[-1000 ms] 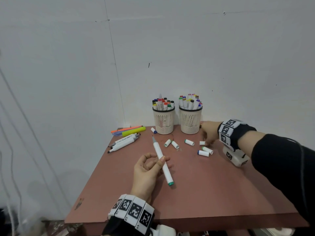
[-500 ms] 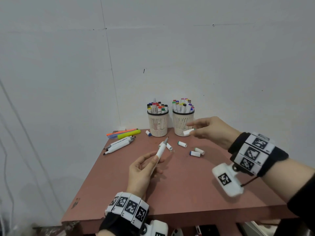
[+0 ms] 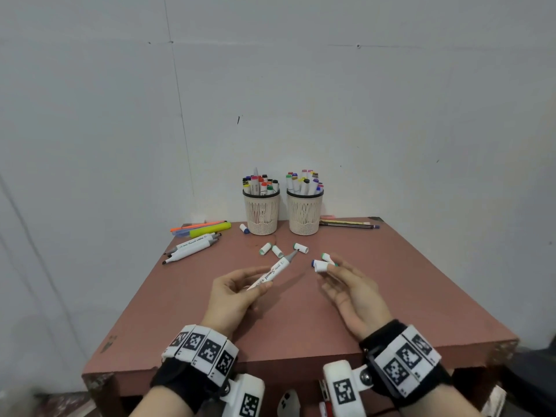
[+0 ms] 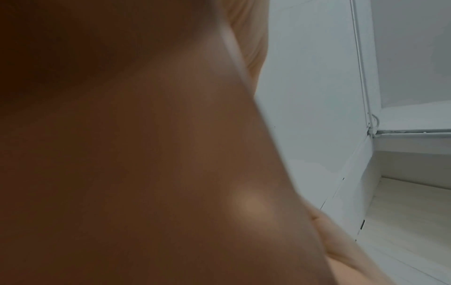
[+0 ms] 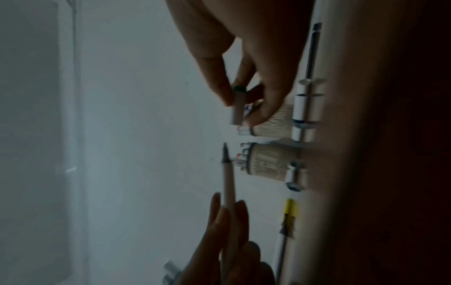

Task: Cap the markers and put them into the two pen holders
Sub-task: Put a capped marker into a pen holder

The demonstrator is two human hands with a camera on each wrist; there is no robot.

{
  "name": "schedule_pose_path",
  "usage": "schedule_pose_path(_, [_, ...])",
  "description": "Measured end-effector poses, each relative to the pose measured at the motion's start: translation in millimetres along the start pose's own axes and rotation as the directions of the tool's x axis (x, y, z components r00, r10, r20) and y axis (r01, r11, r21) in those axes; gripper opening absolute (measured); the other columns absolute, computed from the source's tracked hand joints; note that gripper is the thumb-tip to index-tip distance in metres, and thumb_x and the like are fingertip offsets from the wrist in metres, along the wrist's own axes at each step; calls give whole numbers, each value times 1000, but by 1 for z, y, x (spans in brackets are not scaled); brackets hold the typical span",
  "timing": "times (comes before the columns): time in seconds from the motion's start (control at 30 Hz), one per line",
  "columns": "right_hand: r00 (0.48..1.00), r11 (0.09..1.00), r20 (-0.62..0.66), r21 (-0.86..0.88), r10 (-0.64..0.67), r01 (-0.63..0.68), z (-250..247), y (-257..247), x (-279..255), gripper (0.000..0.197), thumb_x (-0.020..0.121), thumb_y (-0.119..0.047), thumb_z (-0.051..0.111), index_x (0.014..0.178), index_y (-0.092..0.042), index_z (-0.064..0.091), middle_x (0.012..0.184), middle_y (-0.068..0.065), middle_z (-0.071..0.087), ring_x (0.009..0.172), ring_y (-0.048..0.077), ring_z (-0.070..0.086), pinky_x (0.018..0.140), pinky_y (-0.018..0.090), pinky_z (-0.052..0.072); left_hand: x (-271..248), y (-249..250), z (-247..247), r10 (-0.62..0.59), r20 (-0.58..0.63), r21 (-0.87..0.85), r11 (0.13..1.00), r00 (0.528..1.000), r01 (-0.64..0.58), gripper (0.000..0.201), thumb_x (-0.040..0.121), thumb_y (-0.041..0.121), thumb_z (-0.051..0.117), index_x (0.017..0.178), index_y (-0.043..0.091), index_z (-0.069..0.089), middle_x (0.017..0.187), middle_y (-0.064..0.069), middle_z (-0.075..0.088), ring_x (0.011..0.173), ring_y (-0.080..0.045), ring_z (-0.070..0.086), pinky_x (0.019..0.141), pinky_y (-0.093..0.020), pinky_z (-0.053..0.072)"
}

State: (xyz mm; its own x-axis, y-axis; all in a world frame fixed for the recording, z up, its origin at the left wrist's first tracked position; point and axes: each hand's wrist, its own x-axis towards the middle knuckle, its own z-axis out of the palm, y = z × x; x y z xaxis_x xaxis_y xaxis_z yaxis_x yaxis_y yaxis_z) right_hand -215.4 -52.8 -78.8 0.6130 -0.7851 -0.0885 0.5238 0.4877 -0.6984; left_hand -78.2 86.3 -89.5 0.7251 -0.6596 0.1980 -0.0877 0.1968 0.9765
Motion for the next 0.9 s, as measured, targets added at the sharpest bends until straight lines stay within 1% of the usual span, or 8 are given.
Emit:
schedule_pose_path(0.07, [1000, 999, -12, 45, -17, 17, -6, 5, 2, 33, 86, 10, 54, 118, 4, 59, 112, 25, 65, 76, 19, 71, 64, 25, 58, -1, 0, 0, 1, 41, 32, 999, 999, -2, 25, 74, -1, 74, 92, 16, 76, 78, -10, 71, 42, -10, 35, 41, -17, 34])
schedule_pose_path(0.13, [996, 996, -26, 39, -81, 82, -9, 5, 4, 30, 85, 11, 55, 113, 2, 61, 108, 22, 66, 77, 19, 71, 69, 26, 59, -3, 1, 1, -14, 92, 57, 998, 996, 9, 25, 73, -2, 74, 89, 17, 76, 77, -11, 71, 38, -7, 36, 40, -15, 33])
schedule_pose_path(0.3, [980, 980, -34, -41, -196, 195, -11, 8, 5, 26, 83, 13, 56, 102, -3, 64, 104, 16, 66, 78, 18, 68, 75, 26, 57, -8, 6, 5, -26, 164, 16, 1000, 986, 23, 24, 75, -16, 66, 96, -5, 69, 71, -8, 71, 35, 2, 48, 39, -6, 35])
schedule_pose_path(0.4, [980, 977, -8, -71, -200, 199, -11, 8, 4, 24, 83, 13, 56, 99, -1, 66, 100, 17, 68, 75, 16, 70, 73, 24, 57, -9, 8, 6, -29, 179, 18, 1000, 983, 26, 26, 75, -17, 65, 99, -7, 67, 70, -6, 71, 35, 1, 49, 39, -6, 35])
schedule_pose_path(0.53, [985, 982, 33, -79, -172, 174, -13, 8, 4, 28, 82, 14, 56, 109, 7, 63, 106, 24, 68, 90, 25, 68, 71, 24, 57, -10, 9, 6, -38, 179, 17, 999, 983, 36, 27, 75, -18, 64, 101, -9, 66, 66, -2, 71, 35, 1, 49, 39, -6, 35])
schedule_pose_path(0.6, [988, 985, 53, -84, -144, 148, -12, 9, 4, 31, 82, 15, 55, 112, 10, 61, 108, 25, 67, 89, 23, 67, 70, 23, 57, -10, 10, 6, -38, 183, 24, 999, 982, 34, 28, 75, -18, 64, 101, -10, 66, 64, 0, 70, 34, 2, 49, 39, -5, 35])
schedule_pose_path(0.77, [993, 982, 106, -178, -51, 69, -9, 14, 3, 29, 81, 14, 57, 110, 10, 62, 95, 17, 62, 73, 16, 67, 67, 23, 57, -11, 11, 5, -41, 192, 59, 998, 981, 30, 26, 75, -17, 65, 98, -5, 67, 61, 1, 69, 35, 2, 49, 39, -6, 35])
schedule_pose_path(0.9, [994, 970, 104, -235, -33, 57, -11, 15, 3, 26, 81, 12, 60, 105, 5, 64, 84, 14, 66, 69, 20, 68, 65, 24, 57, -8, 7, 3, -51, 180, 119, 992, 982, 30, 20, 73, -9, 72, 85, 8, 72, 69, -2, 73, 42, -2, 51, 42, -12, 38])
